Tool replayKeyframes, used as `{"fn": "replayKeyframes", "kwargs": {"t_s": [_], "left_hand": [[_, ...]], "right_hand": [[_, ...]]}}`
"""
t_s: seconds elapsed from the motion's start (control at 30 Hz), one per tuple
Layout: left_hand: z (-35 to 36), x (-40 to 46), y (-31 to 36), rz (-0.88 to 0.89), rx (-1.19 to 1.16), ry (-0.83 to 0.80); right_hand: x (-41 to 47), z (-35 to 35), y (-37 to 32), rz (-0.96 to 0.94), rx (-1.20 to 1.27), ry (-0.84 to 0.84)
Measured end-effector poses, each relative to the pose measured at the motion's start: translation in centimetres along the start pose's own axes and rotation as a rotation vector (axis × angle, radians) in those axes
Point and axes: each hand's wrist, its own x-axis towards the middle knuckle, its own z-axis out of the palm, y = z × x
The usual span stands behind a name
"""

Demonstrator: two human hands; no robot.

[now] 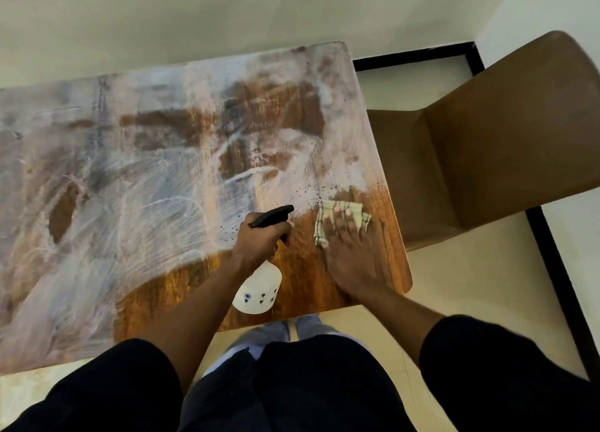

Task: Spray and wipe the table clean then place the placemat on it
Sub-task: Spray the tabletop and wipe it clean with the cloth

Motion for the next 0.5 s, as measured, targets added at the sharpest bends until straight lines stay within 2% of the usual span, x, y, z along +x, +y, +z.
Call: {"fn": "replayKeyframes", "kwargs": {"t_s": [0.13,0.2,0.27,0.4,0.5], "left_hand": [[0.5,0.5,0.5,0.036,0.006,-0.055],[0.7,0.7,0.5,0.048,0.018,-0.074],[0.7,0.7,0.4,0.047,0.01,-0.082],[0.2,0.4,0.2,0.035,-0.005,-0.109],[-0.4,0.3,-0.5,0.008,0.031,-0.086]], "right_hand": [[-4.3,2.3,0.4,-0.284,-0.066,-0.063],[-4.9,2.3,1.3,-0.339,-0.115,-0.067],[-4.4,1.6,2.0,-0.241,-0.119,-0.057],[-0.1,-0.5,2.6,0.113,-0.017,-0.057],[4.8,-2.7,3.6,0.146,0.002,-0.085]]}}
